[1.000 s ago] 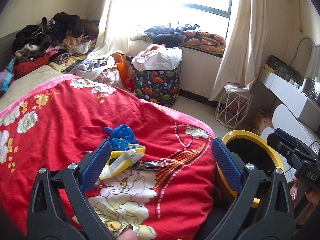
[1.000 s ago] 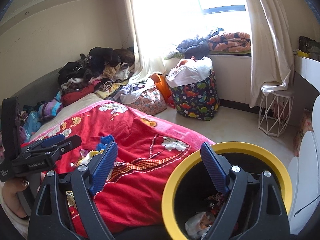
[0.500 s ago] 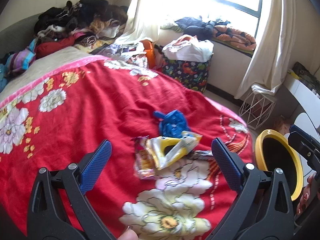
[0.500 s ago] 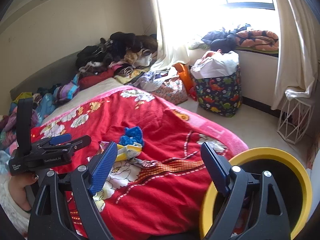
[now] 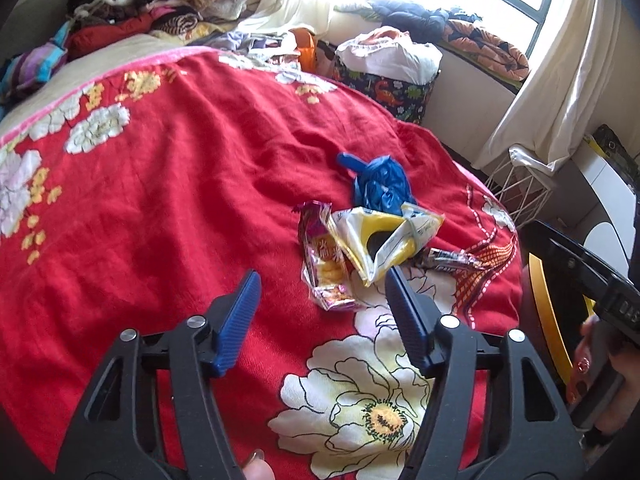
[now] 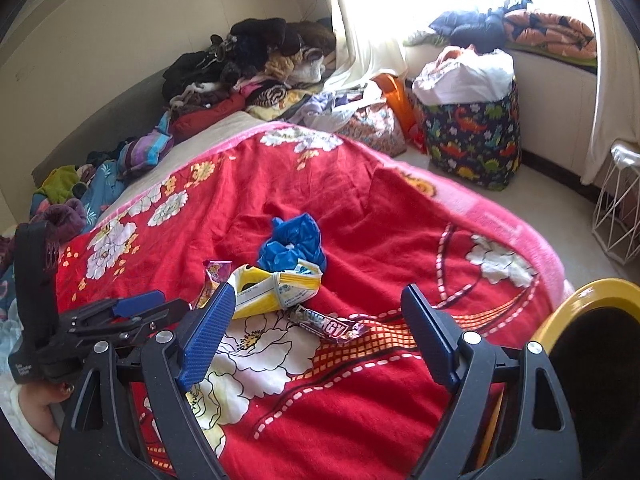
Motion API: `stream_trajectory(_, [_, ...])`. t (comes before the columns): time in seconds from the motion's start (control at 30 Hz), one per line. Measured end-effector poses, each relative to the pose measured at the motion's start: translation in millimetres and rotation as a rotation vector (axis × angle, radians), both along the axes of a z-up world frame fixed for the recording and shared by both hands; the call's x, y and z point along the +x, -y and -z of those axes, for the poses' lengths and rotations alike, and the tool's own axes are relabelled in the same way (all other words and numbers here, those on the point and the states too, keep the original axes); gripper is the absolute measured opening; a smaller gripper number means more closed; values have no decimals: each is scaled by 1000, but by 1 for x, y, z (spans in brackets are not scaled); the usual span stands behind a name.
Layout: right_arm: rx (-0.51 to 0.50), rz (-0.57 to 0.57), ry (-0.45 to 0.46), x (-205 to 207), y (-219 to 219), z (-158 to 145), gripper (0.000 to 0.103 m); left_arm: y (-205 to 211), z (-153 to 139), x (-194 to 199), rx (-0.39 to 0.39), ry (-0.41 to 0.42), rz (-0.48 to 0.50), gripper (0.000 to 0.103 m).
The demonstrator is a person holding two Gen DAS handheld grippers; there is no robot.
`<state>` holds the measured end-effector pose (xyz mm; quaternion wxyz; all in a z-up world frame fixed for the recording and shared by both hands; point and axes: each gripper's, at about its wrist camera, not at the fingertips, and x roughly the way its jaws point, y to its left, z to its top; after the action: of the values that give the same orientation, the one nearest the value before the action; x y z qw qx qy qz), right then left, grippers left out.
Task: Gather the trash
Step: 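Grasp the yellow-white snack wrapper with the right gripper while the left closes beside it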
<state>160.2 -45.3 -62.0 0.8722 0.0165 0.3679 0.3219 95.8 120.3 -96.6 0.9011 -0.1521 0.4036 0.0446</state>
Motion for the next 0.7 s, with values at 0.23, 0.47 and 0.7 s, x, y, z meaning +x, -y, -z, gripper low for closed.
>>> stream_trajectory(0.23, [18, -15, -117, 26, -20, 28, 75, -8, 14, 4, -77, -17, -17, 41])
stream_trajectory(0.47, [48, -34, -187, 40, -42, 42, 69, -12, 22, 9, -114, -27, -24, 38])
stream_trajectory(0.7, [29, -60, -207, 49, -59, 50, 38, -12, 25, 9, -115, -29, -23, 32])
